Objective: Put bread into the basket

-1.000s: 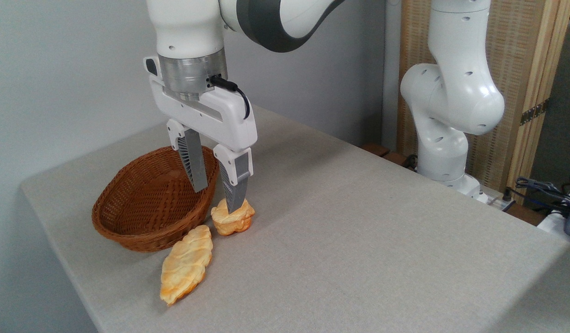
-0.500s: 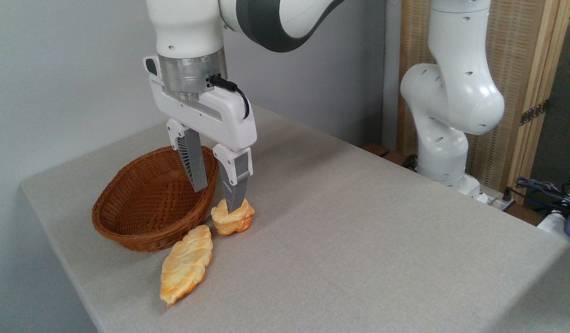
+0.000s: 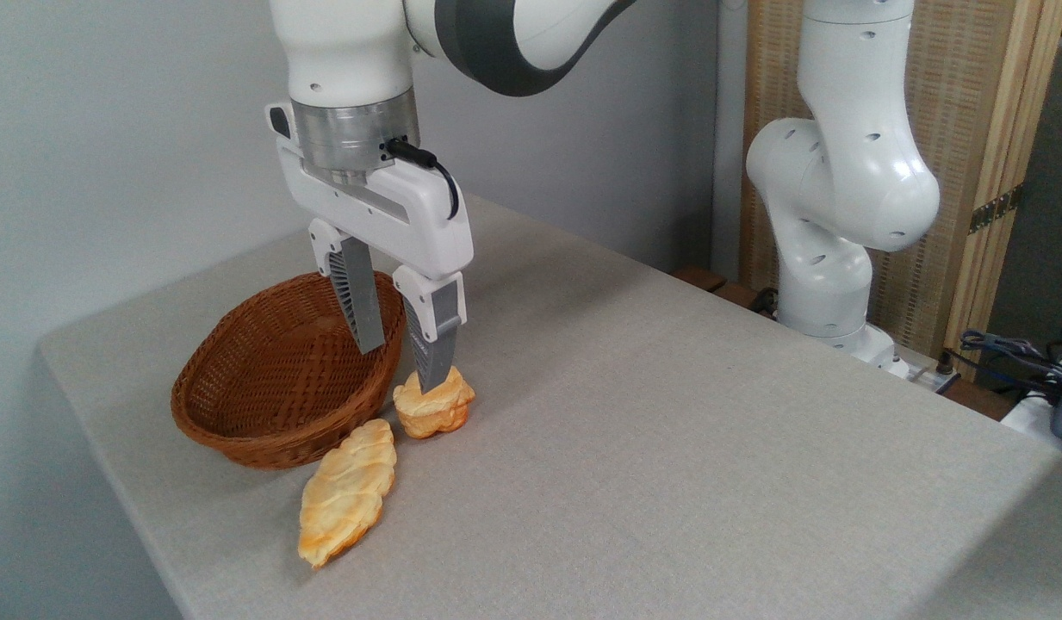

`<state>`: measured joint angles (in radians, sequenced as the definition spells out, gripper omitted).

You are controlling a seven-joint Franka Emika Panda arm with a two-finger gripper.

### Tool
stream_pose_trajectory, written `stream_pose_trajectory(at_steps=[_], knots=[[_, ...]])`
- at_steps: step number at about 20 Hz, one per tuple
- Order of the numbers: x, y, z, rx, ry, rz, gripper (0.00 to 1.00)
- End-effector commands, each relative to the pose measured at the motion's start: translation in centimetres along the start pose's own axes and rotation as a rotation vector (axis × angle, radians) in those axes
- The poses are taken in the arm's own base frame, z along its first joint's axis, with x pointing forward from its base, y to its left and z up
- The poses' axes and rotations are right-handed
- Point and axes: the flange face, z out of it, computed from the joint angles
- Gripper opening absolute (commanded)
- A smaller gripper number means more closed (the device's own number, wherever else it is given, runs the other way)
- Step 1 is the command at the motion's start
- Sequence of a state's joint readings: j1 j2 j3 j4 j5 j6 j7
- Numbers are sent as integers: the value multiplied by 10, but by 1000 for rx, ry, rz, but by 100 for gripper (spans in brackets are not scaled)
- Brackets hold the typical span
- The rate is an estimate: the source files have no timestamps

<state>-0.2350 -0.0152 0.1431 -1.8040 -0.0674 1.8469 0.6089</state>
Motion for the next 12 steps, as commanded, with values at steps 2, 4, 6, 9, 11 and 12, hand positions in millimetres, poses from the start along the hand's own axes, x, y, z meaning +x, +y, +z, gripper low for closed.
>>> stream_pose_trajectory(at_steps=[2,4,6,9,11,12], knots=[[4,9,1,-22,-14,32,100],[4,10,3,-22,-14,36,100],[5,16,9,-30,-24,70,100],[5,22,16,-36,-38,118,100],[5,32,28,-49,-52,202,100],[7,40,32,-53,-58,279,100]])
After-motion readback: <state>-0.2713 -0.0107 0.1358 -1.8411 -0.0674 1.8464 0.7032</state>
